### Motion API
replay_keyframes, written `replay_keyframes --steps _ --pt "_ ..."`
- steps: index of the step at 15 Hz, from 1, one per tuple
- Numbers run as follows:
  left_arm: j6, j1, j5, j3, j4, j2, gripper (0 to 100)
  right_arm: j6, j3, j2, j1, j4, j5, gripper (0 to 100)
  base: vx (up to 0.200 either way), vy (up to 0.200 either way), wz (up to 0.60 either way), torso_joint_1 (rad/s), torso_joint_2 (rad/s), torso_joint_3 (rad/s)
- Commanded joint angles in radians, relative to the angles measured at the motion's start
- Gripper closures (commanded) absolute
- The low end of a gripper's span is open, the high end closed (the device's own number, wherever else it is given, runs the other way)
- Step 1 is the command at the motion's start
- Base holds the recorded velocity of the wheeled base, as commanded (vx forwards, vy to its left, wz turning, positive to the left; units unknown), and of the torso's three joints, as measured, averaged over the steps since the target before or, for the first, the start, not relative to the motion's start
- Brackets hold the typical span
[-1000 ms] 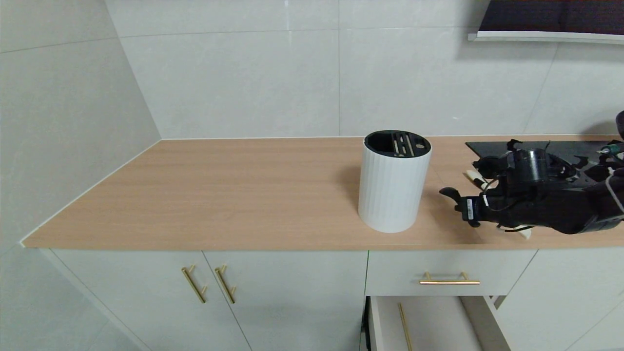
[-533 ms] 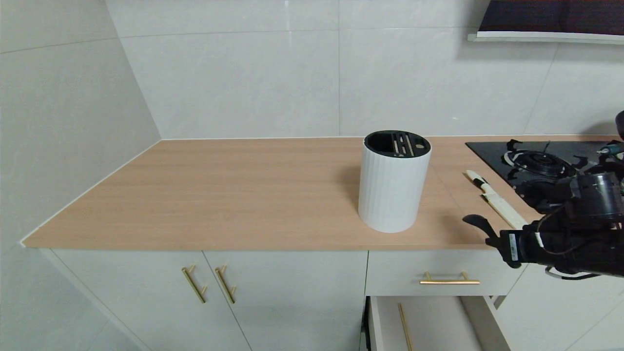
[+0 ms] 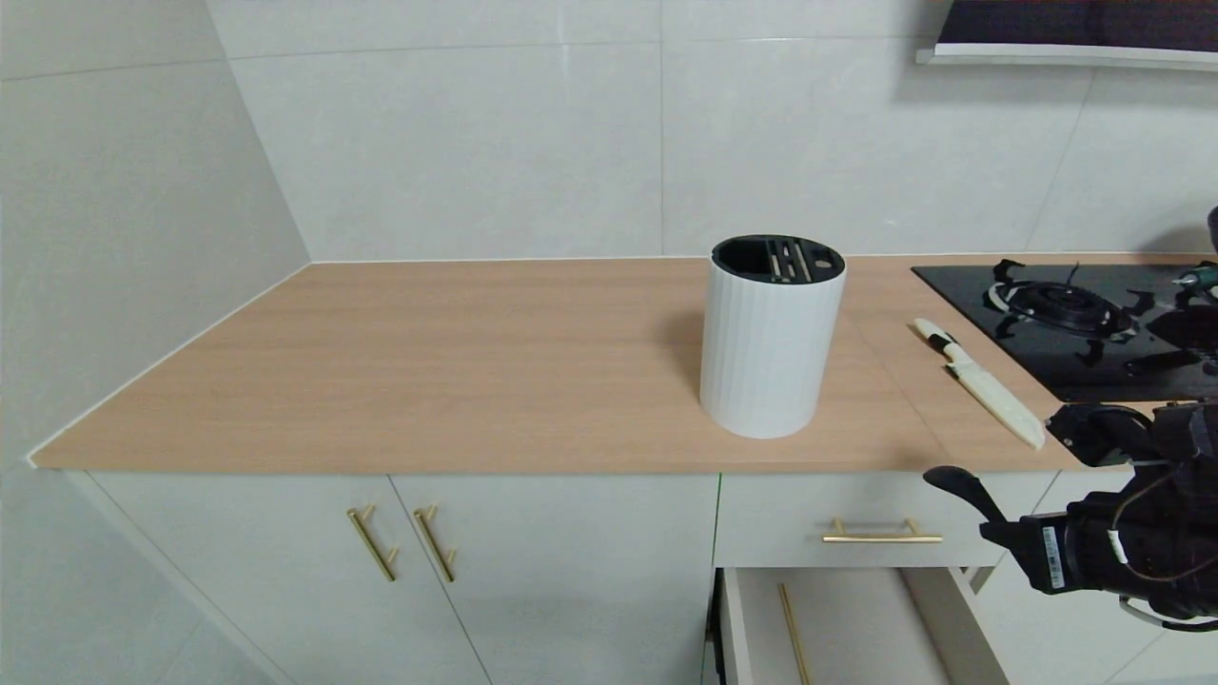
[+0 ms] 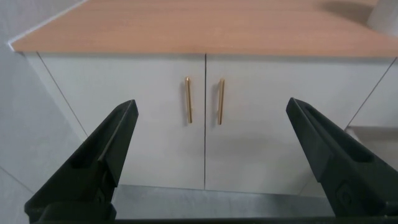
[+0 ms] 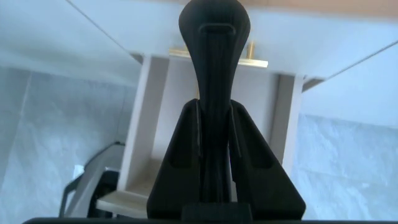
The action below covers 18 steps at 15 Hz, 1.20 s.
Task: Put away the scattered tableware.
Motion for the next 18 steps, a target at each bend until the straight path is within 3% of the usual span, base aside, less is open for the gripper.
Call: replay_keyframes --steps 1,18 --pt "0.000 0.001 0.001 0.000 -0.001 0.000 0 -0.001 0.006 0.023 0.003 0.000 0.000 100 0.000 0.000 0.00 -0.198 0.50 0.276" --pt "0.000 0.001 0.001 0.000 0.000 0.000 0 -0.038 0.023 0.075 0.005 -0.002 0.000 100 0.000 0.000 0.00 -0.186 0.48 0.296"
